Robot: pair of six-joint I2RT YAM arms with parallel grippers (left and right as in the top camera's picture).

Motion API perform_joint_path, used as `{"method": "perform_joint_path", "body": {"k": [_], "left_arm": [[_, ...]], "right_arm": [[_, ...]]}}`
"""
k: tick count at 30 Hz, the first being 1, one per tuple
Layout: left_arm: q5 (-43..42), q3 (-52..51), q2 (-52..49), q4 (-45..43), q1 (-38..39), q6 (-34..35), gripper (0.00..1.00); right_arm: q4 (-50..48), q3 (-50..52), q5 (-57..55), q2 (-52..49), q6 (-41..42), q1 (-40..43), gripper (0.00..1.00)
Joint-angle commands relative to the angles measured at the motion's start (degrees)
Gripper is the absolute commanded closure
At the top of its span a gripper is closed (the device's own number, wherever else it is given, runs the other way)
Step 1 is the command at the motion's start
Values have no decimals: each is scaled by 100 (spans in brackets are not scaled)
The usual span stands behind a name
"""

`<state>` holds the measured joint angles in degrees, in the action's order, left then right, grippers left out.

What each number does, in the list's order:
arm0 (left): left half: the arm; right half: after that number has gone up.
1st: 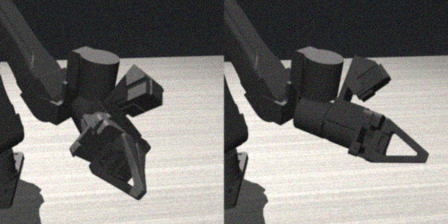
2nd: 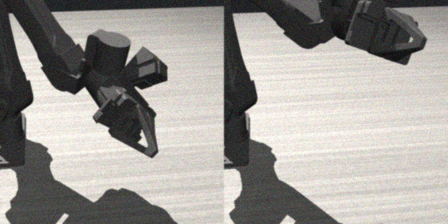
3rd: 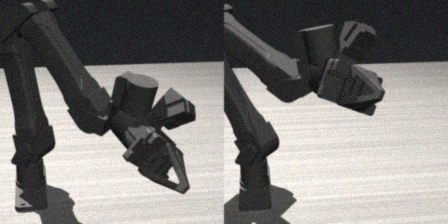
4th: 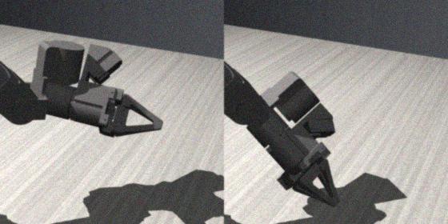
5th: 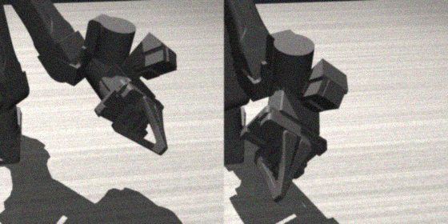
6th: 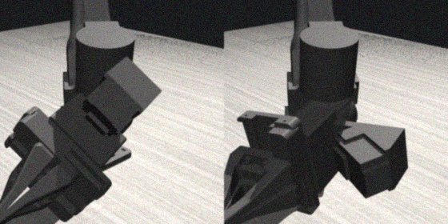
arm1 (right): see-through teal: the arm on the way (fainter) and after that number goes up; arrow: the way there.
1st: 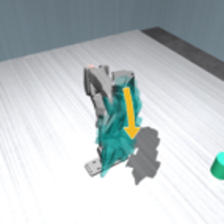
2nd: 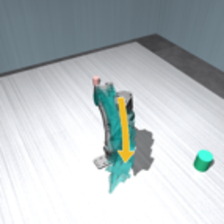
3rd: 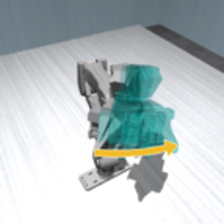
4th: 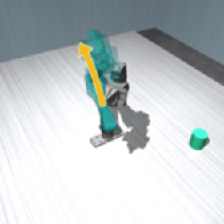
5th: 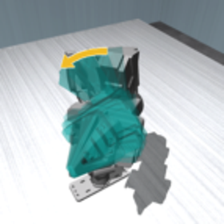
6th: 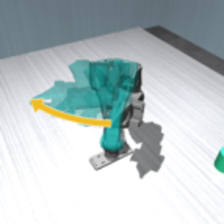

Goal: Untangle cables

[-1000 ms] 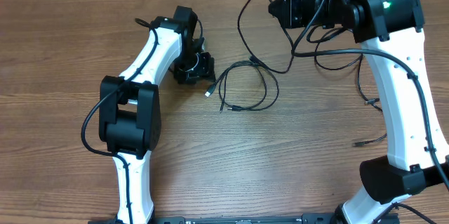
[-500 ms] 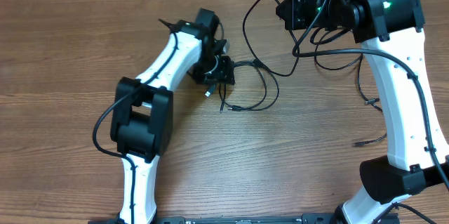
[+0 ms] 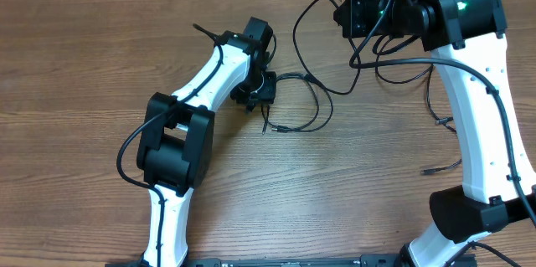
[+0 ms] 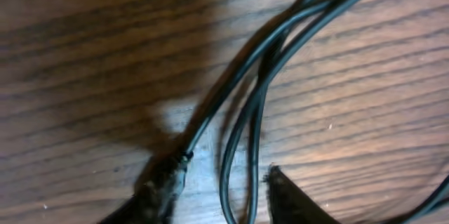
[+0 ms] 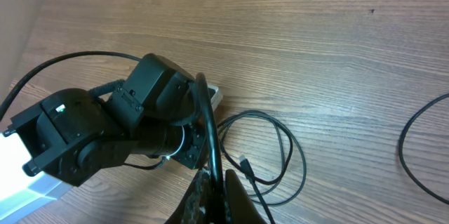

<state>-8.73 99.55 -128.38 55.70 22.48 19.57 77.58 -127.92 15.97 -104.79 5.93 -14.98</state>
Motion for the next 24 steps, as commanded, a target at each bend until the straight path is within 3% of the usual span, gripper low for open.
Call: {"method": "perform_joint_path", "body": {"k": [1,7,14,24], "left_arm": [[125,-236,-76,-109,-4,107,66],[127,-352,-76,-232,-4,192,71],[120,-361,-76,-190,4,219,83],[129,-385,-76,-87,48,643,81]], "right_arm": [[-24,-39,-94,0,-42,33,96],[-22,-39,-96,0,-42,33,96],[-20,-39,-96,0,-44,33,96],[9,-39,-96,0,-44,35,96]]}}
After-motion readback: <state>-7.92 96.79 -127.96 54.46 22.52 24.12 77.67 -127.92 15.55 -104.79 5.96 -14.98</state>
